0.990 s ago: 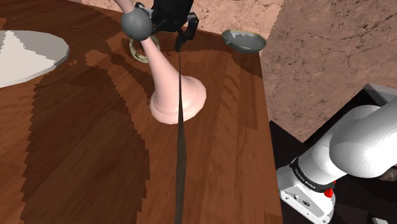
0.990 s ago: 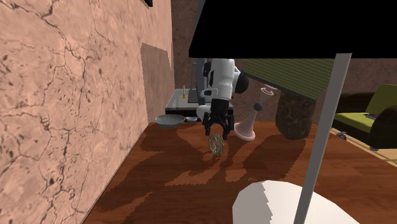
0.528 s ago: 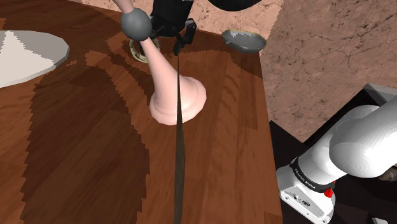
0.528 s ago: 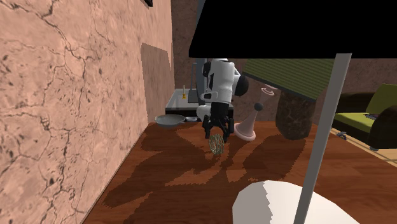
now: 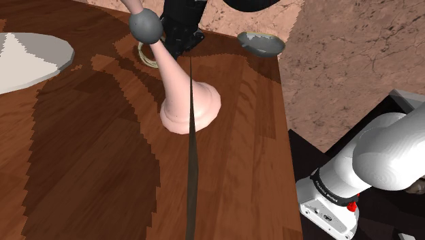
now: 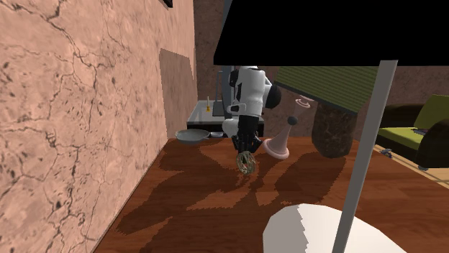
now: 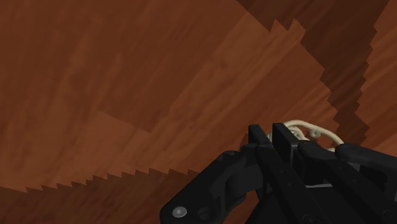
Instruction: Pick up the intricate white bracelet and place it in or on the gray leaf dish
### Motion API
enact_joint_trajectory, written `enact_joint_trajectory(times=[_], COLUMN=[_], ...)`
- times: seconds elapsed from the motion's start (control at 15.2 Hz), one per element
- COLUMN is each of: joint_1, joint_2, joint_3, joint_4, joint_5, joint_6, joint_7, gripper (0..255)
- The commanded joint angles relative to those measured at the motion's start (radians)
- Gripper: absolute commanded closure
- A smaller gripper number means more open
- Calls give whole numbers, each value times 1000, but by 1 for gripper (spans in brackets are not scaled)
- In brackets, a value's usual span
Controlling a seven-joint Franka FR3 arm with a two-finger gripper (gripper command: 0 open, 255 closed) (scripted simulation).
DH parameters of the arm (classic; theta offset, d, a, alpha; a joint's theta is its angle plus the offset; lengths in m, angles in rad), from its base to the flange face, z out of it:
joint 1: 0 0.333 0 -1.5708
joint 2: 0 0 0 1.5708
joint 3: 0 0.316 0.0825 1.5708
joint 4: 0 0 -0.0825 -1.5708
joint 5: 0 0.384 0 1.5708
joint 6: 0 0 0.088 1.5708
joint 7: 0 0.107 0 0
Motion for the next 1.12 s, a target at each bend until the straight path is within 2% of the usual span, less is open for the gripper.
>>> enact_joint_trajectory(times=[0.0, 0.2, 1.06], joint_1=[0, 0, -4], joint_2=[0, 0, 1], joint_3=[0, 0, -9], joint_4=[0, 0, 176], joint_5=[0, 0, 3], joint_6=[0, 0, -174], joint_7=[0, 0, -16], gripper=[255, 255, 255])
